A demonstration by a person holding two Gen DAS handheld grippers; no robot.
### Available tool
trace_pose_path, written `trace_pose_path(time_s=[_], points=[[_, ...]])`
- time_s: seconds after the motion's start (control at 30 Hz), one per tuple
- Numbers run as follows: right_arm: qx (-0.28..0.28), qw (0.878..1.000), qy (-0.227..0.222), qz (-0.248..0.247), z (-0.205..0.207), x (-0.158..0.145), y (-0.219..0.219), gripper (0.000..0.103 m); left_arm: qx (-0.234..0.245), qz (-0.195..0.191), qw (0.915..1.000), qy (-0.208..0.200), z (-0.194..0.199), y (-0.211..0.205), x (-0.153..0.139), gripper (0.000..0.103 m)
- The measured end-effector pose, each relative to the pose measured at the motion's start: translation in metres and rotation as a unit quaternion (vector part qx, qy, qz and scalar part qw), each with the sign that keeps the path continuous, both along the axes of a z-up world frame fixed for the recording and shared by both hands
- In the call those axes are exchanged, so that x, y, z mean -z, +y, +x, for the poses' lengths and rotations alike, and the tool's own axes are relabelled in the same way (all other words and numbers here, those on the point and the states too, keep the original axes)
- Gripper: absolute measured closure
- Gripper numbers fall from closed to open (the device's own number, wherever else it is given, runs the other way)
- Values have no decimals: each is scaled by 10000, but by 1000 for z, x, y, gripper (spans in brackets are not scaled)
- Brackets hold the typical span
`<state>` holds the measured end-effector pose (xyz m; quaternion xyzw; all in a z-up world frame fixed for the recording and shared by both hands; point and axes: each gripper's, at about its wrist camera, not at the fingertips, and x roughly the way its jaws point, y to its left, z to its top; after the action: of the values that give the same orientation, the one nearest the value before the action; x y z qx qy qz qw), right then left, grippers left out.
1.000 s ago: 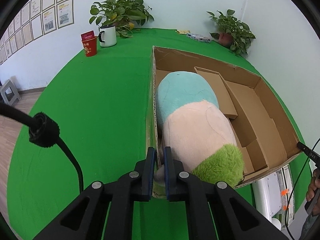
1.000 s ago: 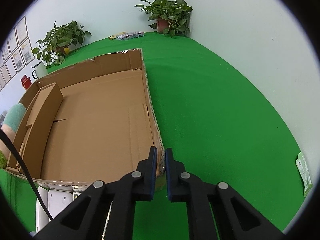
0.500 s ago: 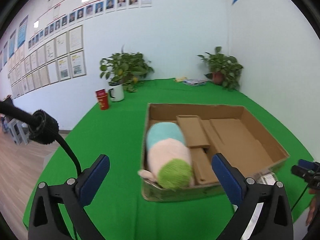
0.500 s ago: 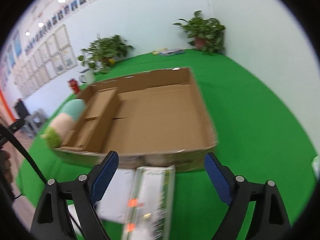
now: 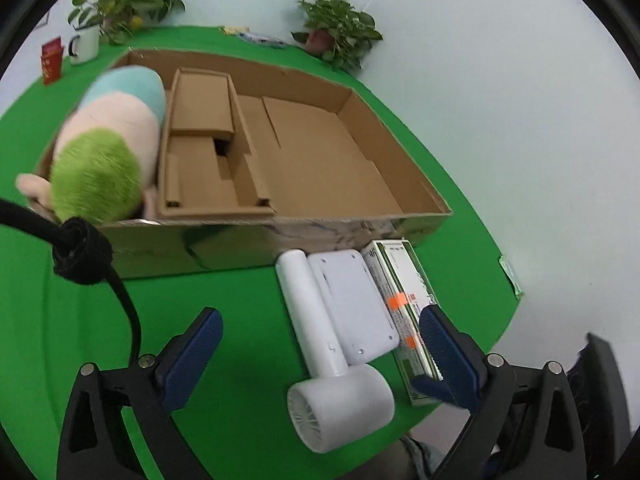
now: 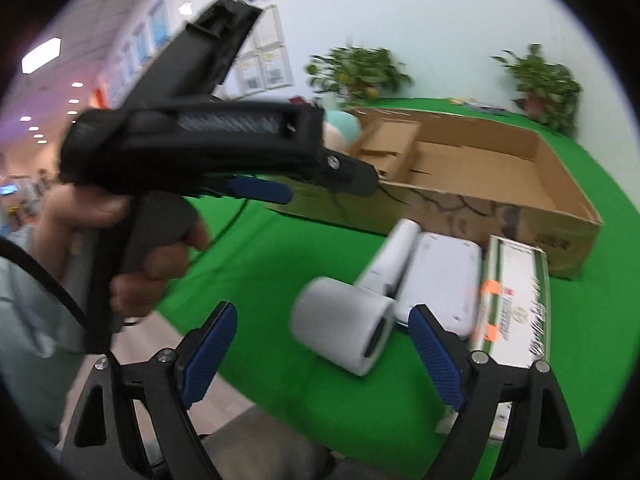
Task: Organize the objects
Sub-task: 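Open both grippers and move them to the white hair dryer beside the box, then close the right gripper on the dryer head while the left gripper closes on its handle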
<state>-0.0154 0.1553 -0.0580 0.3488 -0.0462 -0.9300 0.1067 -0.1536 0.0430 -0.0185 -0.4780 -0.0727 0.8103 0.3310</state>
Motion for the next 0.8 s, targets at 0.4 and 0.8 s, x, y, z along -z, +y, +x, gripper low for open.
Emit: trace_pose_path(time_s=[0.4,0.8], points=[[488,9979,-392,-171,-9,25,5,27,370,-257,9972,-602,-10,24,45,38],[273,9986,-430,102,-3,28,-5,43,394,-245,9959,-775,-4,21,64,66]])
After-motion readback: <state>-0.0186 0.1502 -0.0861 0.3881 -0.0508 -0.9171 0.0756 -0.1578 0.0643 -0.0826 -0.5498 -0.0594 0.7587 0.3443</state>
